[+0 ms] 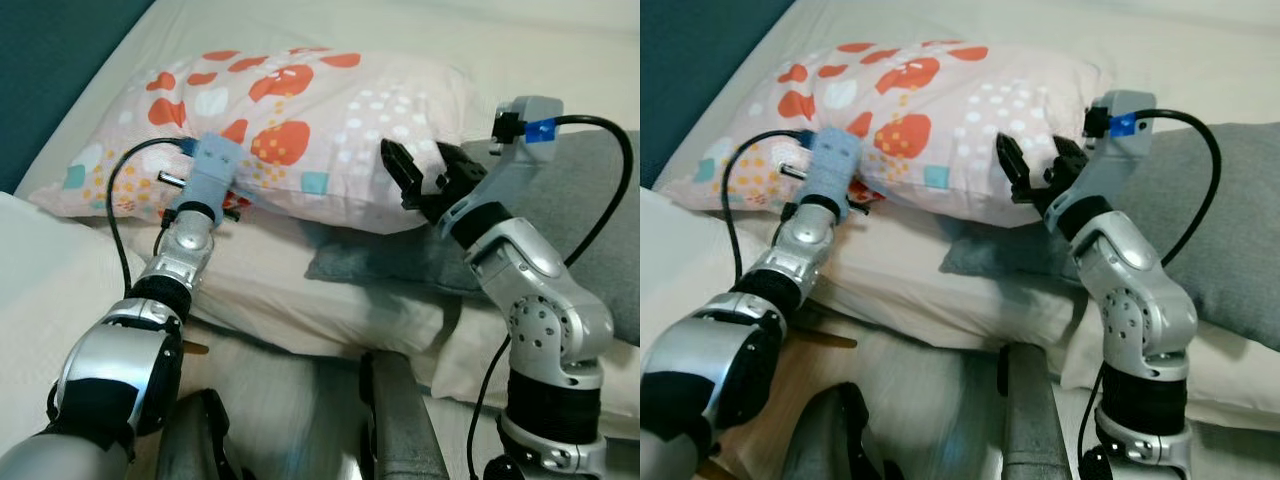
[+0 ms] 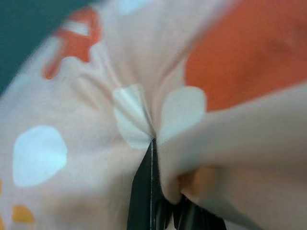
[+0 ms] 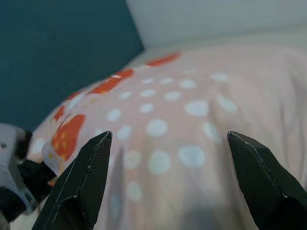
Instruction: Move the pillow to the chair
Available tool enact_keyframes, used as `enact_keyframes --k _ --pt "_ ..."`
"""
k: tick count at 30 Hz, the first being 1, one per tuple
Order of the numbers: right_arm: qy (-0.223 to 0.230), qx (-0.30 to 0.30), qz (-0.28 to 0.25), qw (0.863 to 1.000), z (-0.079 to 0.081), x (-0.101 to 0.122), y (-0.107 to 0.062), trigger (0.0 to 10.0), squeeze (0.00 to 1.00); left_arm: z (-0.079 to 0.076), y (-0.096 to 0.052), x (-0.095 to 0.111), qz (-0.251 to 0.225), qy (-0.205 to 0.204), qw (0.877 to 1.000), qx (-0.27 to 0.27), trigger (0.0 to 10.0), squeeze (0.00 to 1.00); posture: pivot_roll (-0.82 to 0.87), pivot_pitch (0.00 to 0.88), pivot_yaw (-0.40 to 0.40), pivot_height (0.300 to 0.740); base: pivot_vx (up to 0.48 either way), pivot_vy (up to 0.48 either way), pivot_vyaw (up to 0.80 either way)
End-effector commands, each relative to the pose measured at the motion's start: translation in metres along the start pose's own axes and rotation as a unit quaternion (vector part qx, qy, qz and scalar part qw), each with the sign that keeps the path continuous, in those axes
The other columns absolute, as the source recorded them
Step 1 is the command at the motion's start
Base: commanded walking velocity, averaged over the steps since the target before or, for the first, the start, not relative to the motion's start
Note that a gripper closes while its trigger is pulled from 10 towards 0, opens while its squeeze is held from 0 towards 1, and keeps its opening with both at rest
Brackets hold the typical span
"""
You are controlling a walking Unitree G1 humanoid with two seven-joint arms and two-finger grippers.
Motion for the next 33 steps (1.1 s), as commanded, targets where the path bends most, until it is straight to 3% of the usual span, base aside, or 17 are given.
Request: enact_keyframes --k 1,2,3,5,6,7,10,14,18,21,23,24,25,28,30,31,33 --pt "-0.001 0.013 -0.009 1.0 0.006 -0.002 0.005 10.0 0.0 0.016 0.015 0.055 -0.093 -0.046 0.994 0.019 0.0 0.0 -0.16 0.168 0.058 0.524 0.0 0.0 0.0" --pt "0.003 0.017 -0.015 1.0 0.007 -0.001 0.009 10.0 0.0 0.021 0.018 0.077 -0.128 -0.056 0.99 0.02 0.0 0.0 -0.14 0.141 0.059 0.528 0.0 0.0 0.0" --pt "0.003 0.017 -0.015 1.0 0.007 -0.001 0.009 10.0 0.0 0.021 0.018 0.077 -0.128 -0.056 0.99 0.02 0.0 0.0 -0.14 0.141 0.059 0.528 0.0 0.0 0.0" --pt "0.006 0.02 -0.023 1.0 0.009 0.0 0.012 10.0 0.0 0.025 0.02 0.095 -0.156 -0.064 0.985 0.02 0.0 0.0 -0.14 0.133 0.06 0.533 0.0 0.0 0.0" --pt "0.007 0.023 -0.032 0.999 0.01 0.002 0.016 10.0 0.0 0.029 0.021 0.115 -0.188 -0.071 0.979 0.019 0.0 0.0 -0.12 0.101 0.064 0.538 0.0 0.0 0.0" --pt "0.007 0.023 -0.032 0.999 0.01 0.002 0.016 10.0 0.0 0.029 0.021 0.115 -0.188 -0.071 0.979 0.019 0.0 0.0 -0.12 0.101 0.064 0.538 0.0 0.0 0.0" --pt "0.011 0.026 -0.06 0.998 0.01 0.007 0.028 10.0 0.0 0.035 0.016 0.159 -0.26 -0.1 0.96 0.004 0.0 0.0 -0.09 0.019 0.063 0.551 0.0 0.0 0.0" --pt "0.013 0.036 -0.076 0.996 0.014 0.009 0.033 10.0 0.0 0.043 0.009 0.172 -0.286 -0.115 0.951 0.002 0.0 0.0 -0.08 0.0 0.059 0.565 0.0 0.0 0.0" --pt "0.015 0.048 -0.085 0.995 0.017 0.009 0.038 10.0 0.0 0.054 0.002 0.173 -0.291 -0.125 0.948 0.022 0.0 0.0 -0.05 0.0 0.047 0.575 0.0 0.0 0.0" --pt "0.027 0.068 -0.088 0.993 0.025 0.002 0.045 10.0 0.0 0.073 -0.022 0.163 -0.286 -0.1 0.949 0.089 0.0 0.0 -0.01 0.0 0.035 0.593 0.0 0.0 0.0" --pt "0.029 0.069 -0.087 0.993 0.025 0.001 0.045 10.0 0.0 0.074 -0.023 0.161 -0.283 -0.096 0.949 0.096 0.0 0.0 -0.01 0.0 0.035 0.598 0.0 0.0 0.0" --pt "0.032 0.077 -0.088 0.993 0.028 -0.004 0.048 10.0 0.0 0.078 -0.035 0.149 -0.266 -0.082 0.954 0.114 0.0 0.0 0.01 0.0 0.023 0.607 0.0 0.0 0.0" --pt "0.034 0.083 -0.087 0.992 0.031 -0.006 0.048 10.0 0.0 0.079 -0.042 0.139 -0.256 -0.078 0.956 0.118 1.9 0.0 0.02 0.0 0.019 0.612 0.0 0.0 0.0" --pt "0.036 0.088 -0.087 0.992 0.032 -0.008 0.049 10.0 0.0 0.08 -0.047 0.133 -0.248 -0.077 0.958 0.121 1.9 0.0 0.02 0.0 0.017 0.617 0.0 0.0 0.0" --pt "0.04 0.109 -0.081 0.99 0.04 -0.016 0.051 10.0 0.0 0.078 -0.066 0.098 -0.193 -0.08 0.97 0.122 4.8 0.0 0.03 0.0 0.011 0.63 0.0 0.0 0.0" --pt "0.039 0.113 -0.078 0.99 0.041 -0.018 0.051 10.0 0.0 0.076 -0.071 0.09 -0.179 -0.076 0.973 0.122 5.5 0.0 0.04 0.0 0.005 0.635 0.0 0.0 0.0" --pt "0.038 0.115 -0.077 0.99 0.041 -0.02 0.051 10.0 0.0 0.075 -0.074 0.085 -0.172 -0.073 0.975 0.121 5.5 0.0 0.04 0.0 0.005 0.64 0.0 0.0 0.0"
Point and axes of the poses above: a point about 5 cm out from each wrist's last joint towards the gripper, its own y axis pointing out of the wrist towards the gripper, its own x axis along the axis of the wrist's last joint, z = x × y, the point moved 1 cm from there along y, pointing out of the wrist towards the gripper, and after that the axes turned 13 degrees about -y, right-handed, at the moved point
